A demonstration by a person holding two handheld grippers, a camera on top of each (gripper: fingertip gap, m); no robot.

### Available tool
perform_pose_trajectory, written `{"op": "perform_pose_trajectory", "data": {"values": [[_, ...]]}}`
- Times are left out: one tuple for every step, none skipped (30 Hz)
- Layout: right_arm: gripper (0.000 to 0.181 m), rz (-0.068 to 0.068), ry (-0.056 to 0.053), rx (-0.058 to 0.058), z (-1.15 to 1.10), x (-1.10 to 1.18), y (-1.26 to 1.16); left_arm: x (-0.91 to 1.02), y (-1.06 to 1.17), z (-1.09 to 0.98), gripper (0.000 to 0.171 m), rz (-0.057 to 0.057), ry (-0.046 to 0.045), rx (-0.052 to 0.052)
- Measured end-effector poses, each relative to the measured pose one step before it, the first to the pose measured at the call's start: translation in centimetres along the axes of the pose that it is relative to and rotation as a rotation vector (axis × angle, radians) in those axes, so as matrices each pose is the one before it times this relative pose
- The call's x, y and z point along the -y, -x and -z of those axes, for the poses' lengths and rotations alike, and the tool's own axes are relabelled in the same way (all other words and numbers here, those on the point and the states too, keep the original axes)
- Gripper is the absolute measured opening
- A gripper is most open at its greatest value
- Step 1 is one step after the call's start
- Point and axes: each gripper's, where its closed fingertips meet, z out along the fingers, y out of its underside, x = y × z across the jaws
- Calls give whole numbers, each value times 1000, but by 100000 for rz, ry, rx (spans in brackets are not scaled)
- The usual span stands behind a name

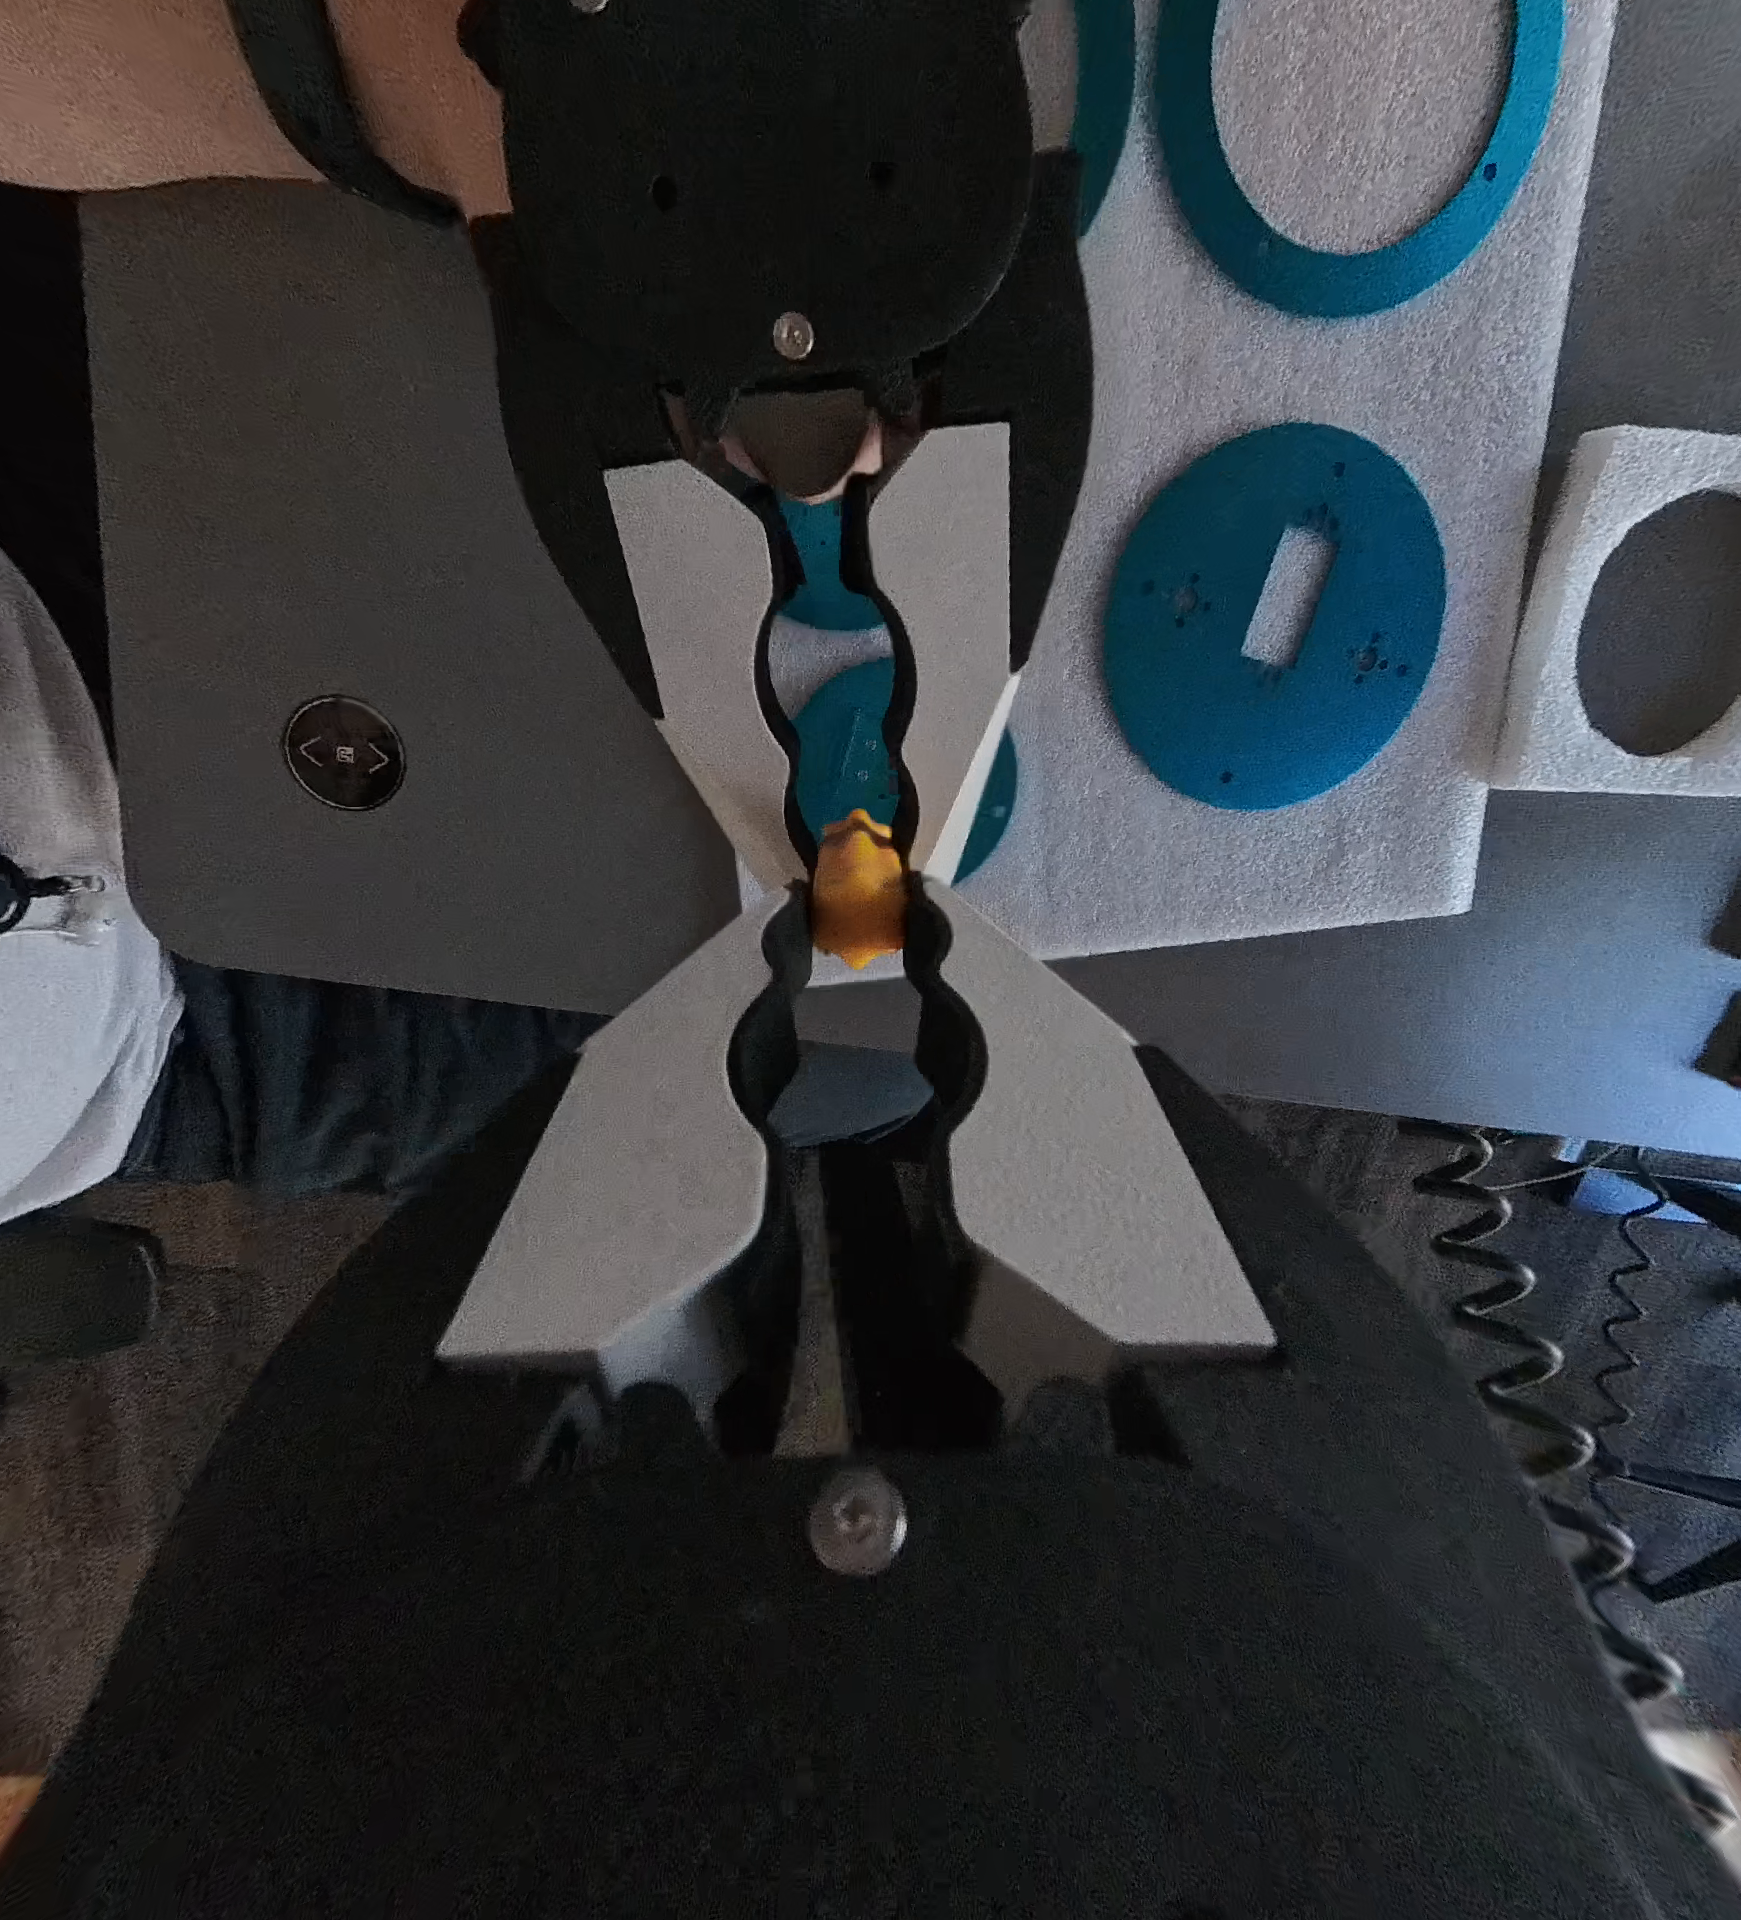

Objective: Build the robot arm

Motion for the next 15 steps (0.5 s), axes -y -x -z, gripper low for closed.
{"op": "perform_pose_trajectory", "data": {"values": [[17,-3259,1399,164,40,-238,-34,29,40,-100,17,413,-47,577],[18,-4917,1709,-917,-56,-231,-190,-47,89,-50,18,380,622,770],[19,-6953,1184,-1160,39,-164,-155,-31,131,11,18,176,571,1090],[19,-9890,-190,-1181,8,-73,-285,-36,201,71,17,-229,343,1514],[18,-11177,-817,-279,-3,-39,-237,-37,151,74,16,-249,-2,931],[18,-5624,-2182,-94,-51,119,-86,-32,66,25,16,73,-428,-129],[18,-1941,-1569,-414,-20,62,-16,-4,20,29,16,543,-701,-811],[18,776,-747,-40,8,92,49,-7,-15,57,16,392,-362,-868],[18,4000,-1072,59,-41,178,26,-22,-15,91,16,-301,-156,-433],[18,5388,-204,434,-59,65,116,-29,-32,89,15,-372,-170,-440],[19,6451,-284,-106,-18,105,43,-22,-15,49,15,-81,-170,-296],[22,6509,-1236,-413,65,314,34,-4,-20,13,15,139,-258,-358],[21,6619,-841,-109,77,209,132,1,-37,18,15,191,-313,-592],[20,5702,322,312,-7,-1,156,-12,-36,43,15,119,-246,-629],[20,3653,374,-194,5,29,30,2,-20,35,15,64,-165,-257]]}}
